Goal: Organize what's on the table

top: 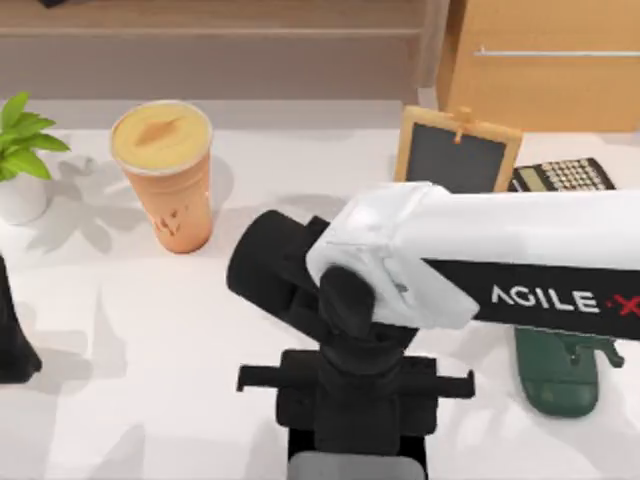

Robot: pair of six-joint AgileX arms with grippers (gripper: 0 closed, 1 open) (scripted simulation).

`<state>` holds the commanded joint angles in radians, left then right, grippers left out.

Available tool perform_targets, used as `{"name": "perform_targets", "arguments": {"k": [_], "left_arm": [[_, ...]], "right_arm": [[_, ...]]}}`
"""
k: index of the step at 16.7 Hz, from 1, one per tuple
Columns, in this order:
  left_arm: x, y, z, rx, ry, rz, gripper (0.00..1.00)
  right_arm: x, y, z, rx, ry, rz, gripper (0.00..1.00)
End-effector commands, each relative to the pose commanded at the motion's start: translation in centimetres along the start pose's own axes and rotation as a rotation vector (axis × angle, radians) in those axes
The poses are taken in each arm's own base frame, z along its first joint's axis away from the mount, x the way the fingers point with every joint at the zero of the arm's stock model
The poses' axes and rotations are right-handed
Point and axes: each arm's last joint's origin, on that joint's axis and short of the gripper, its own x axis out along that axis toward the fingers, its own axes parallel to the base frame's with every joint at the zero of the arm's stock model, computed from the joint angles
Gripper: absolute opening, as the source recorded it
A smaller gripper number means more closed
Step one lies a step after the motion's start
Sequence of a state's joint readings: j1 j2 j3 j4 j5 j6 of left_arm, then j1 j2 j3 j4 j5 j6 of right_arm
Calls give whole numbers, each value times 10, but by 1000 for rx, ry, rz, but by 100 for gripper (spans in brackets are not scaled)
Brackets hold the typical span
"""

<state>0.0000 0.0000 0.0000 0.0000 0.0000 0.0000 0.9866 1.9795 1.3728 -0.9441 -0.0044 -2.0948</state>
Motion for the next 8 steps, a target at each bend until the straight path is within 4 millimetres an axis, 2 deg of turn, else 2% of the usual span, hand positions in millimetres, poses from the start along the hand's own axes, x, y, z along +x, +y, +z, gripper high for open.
{"name": "perform_targets", "arguments": {"k": [2,8], "left_arm": [[0,0,0,0,0,0,100],[0,0,0,0,0,0,100]], "right_arm": [[7,3,4,-43,-18,23,0],[7,3,3,-37,-15,21,0]]}}
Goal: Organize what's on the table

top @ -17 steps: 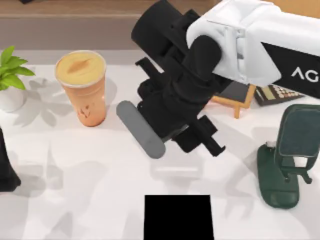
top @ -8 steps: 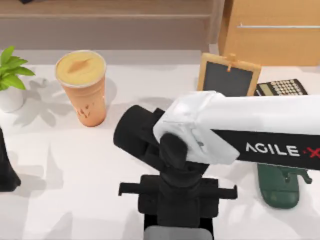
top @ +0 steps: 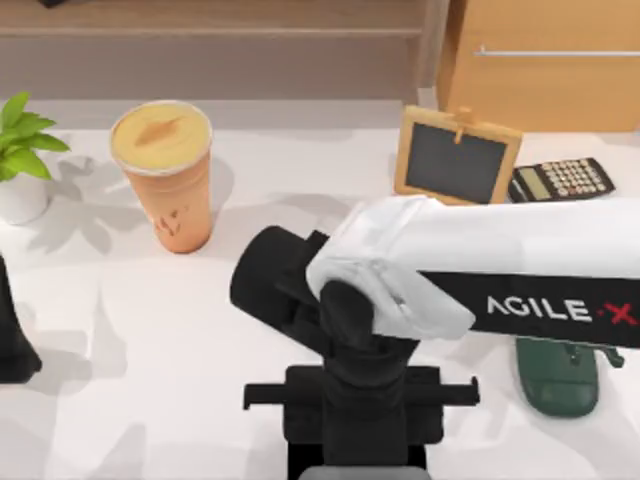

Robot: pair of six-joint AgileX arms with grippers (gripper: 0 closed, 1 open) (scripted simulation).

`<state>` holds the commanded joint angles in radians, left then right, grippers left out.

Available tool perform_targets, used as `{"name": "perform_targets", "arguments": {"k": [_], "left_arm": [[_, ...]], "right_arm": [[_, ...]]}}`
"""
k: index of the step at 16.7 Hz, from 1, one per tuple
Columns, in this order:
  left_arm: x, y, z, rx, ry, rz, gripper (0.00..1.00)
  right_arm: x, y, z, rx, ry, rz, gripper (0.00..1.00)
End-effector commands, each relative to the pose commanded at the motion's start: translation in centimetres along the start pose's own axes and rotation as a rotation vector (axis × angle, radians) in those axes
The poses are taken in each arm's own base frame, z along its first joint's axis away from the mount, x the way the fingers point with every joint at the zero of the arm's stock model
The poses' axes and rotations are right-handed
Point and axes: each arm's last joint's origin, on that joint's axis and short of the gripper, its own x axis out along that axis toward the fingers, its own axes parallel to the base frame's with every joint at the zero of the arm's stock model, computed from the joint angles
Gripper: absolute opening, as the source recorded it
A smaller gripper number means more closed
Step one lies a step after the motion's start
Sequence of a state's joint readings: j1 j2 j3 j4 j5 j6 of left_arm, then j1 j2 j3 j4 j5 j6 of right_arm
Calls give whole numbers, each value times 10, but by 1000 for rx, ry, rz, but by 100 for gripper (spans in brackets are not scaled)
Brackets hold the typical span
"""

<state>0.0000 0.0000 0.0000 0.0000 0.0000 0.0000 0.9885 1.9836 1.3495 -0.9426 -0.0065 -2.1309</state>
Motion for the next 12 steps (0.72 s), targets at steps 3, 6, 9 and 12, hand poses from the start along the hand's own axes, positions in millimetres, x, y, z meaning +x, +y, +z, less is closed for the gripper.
{"name": "perform_targets", "arguments": {"k": [3,6,9,12], "left_arm": [[0,0,0,0,0,0,100],[0,0,0,0,0,0,100],[0,0,0,0,0,0,100],[0,0,0,0,0,0,100]], "right_arm": [[6,0,1,-5,-4,3,0],[11,-1,2,-8,-4,3,0],[11,-1,2,-8,-4,3,8],[11,-1,2,-8,-4,3,30]]}}
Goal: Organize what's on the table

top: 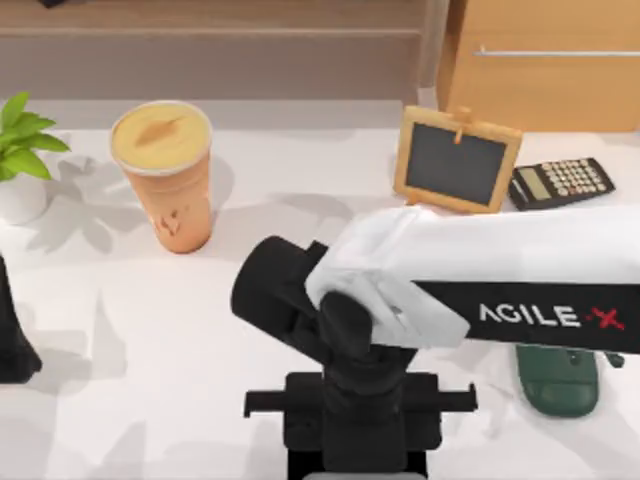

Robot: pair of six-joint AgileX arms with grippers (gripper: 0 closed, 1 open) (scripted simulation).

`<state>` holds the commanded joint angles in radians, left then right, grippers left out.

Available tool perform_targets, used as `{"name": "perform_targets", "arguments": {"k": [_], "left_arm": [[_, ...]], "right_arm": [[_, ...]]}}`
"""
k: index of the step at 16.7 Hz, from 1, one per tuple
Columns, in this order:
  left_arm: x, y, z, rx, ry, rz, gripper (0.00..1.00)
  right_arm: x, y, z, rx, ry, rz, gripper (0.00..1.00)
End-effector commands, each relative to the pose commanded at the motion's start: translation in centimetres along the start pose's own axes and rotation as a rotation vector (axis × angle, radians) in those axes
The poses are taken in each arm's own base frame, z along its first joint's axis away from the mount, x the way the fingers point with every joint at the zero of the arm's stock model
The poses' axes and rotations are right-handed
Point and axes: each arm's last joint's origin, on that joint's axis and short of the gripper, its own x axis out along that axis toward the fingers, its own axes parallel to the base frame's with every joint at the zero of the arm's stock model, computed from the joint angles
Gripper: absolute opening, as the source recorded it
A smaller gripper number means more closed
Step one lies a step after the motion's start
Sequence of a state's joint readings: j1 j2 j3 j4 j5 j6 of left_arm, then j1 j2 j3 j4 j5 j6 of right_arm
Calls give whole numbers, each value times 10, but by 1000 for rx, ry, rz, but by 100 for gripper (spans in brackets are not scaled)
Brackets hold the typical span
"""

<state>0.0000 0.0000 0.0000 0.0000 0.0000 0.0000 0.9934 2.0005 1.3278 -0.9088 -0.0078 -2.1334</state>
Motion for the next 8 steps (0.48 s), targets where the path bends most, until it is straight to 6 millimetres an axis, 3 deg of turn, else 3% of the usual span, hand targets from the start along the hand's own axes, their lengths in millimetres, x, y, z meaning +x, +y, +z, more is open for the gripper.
{"name": "perform_targets", "arguments": {"k": [8], "left_arm": [[0,0,0,0,0,0,100]], "right_arm": [[0,0,0,0,0,0,90]]}}
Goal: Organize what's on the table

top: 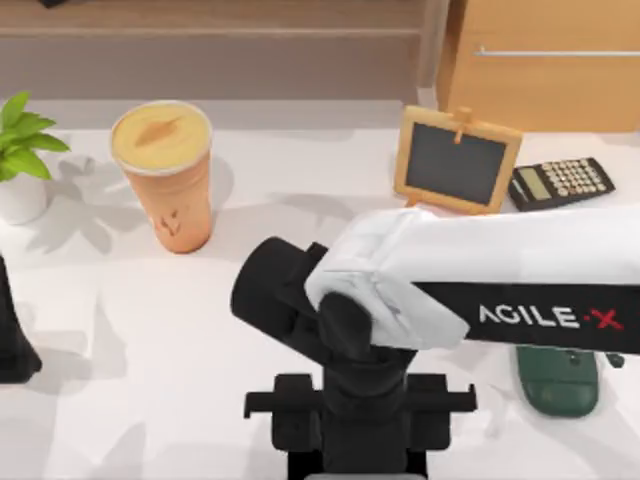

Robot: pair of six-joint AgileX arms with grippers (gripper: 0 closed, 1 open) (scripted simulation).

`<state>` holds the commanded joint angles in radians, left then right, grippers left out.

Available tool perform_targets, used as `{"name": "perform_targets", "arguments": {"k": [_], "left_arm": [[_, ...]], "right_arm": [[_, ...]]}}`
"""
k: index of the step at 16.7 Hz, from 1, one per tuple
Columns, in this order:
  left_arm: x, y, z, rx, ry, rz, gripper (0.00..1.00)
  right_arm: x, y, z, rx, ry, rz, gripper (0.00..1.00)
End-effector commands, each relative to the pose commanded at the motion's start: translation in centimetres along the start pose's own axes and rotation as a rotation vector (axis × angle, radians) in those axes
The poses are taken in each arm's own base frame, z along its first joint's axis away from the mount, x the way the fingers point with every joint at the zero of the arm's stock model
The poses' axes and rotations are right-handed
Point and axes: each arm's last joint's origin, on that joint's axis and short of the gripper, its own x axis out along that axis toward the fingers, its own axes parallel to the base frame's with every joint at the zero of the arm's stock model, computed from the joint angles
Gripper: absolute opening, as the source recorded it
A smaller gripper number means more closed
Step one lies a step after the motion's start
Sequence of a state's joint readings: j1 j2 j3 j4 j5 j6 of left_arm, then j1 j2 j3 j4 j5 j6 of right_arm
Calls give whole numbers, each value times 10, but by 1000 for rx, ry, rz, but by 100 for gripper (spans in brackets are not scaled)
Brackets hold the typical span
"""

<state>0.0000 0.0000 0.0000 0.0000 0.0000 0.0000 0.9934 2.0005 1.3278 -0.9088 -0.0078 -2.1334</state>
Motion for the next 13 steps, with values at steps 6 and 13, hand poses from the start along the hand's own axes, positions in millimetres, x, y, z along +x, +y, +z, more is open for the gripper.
{"name": "perform_targets", "arguments": {"k": [6,13], "left_arm": [[0,0,0,0,0,0,100],[0,0,0,0,0,0,100]], "right_arm": [[0,0,0,0,0,0,100],[-13,2,-14,62,28,-40,100]]}}
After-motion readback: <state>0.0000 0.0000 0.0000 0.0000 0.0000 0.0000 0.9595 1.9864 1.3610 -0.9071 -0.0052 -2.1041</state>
